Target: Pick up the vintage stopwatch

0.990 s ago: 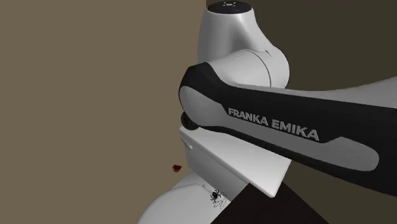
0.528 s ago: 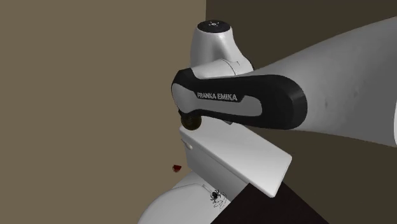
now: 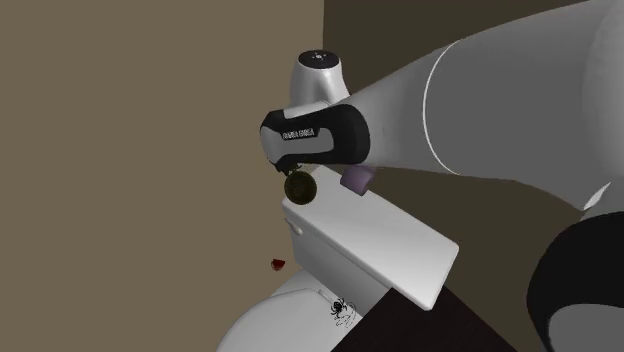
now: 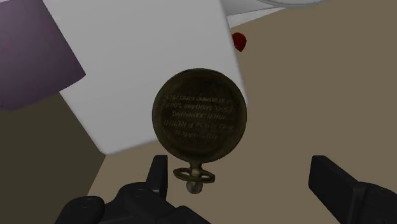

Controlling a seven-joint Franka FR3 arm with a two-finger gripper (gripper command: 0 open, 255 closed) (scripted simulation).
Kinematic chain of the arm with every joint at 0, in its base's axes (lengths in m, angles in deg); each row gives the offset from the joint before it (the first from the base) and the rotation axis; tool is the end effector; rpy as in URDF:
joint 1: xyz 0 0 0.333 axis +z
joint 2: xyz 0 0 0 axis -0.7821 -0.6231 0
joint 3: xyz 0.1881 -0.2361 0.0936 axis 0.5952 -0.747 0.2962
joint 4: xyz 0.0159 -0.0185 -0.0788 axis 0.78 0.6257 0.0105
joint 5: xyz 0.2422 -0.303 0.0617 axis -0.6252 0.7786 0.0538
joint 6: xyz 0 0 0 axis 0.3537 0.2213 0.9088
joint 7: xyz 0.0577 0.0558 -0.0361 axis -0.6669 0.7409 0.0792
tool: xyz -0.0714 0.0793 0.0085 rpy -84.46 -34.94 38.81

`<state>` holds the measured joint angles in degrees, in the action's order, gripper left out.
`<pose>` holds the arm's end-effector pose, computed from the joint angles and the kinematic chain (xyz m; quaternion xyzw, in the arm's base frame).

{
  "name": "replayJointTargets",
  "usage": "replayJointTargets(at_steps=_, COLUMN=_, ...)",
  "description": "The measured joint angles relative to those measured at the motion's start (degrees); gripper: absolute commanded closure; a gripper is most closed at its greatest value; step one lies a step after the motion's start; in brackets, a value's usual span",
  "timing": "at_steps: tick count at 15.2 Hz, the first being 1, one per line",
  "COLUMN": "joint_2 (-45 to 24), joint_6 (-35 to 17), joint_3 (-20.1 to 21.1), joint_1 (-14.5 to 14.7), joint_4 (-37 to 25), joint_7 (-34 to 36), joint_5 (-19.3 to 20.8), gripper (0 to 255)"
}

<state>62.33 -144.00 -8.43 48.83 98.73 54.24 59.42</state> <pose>0.5845 -0.1055 0.3609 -0.9920 0.0778 -0.0988 0.0085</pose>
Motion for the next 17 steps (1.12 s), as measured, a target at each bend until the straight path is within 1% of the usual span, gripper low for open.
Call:
replayJointTargets(at_steps=5, joint_2=-11.19, joint_6=-2.95, joint_3=0.49, joint_1=-1.58, joint_4=-9.76, joint_7=-1.87, joint_5=-2.84, gripper=0)
replayJointTargets(at_steps=7, joint_2=-15.59, joint_6=-2.82, joint_3=0.75, joint_1=-2.49, joint_4=-14.81, joint_7=-2.53, joint_5=-3.69, gripper=0)
replayJointTargets(at_steps=15, joint_2=-20.17, joint_6=-7.34, joint_3=1.51, joint_1=-3.34, joint_4=-15.17, joint_7=-3.73, joint_5=-4.97, gripper=0)
replayJointTargets(at_steps=16, joint_2=-20.34, joint_6=-7.53, joint_3=1.55, joint_1=-3.37, joint_4=-15.14, joint_7=-3.78, joint_5=-5.02, gripper=255)
replayJointTargets(at_steps=17, joint_2=-20.42, joint_6=-7.6, joint_3=1.56, joint_1=-3.39, joint_4=-15.17, joint_7=-3.81, joint_5=-5.04, gripper=255)
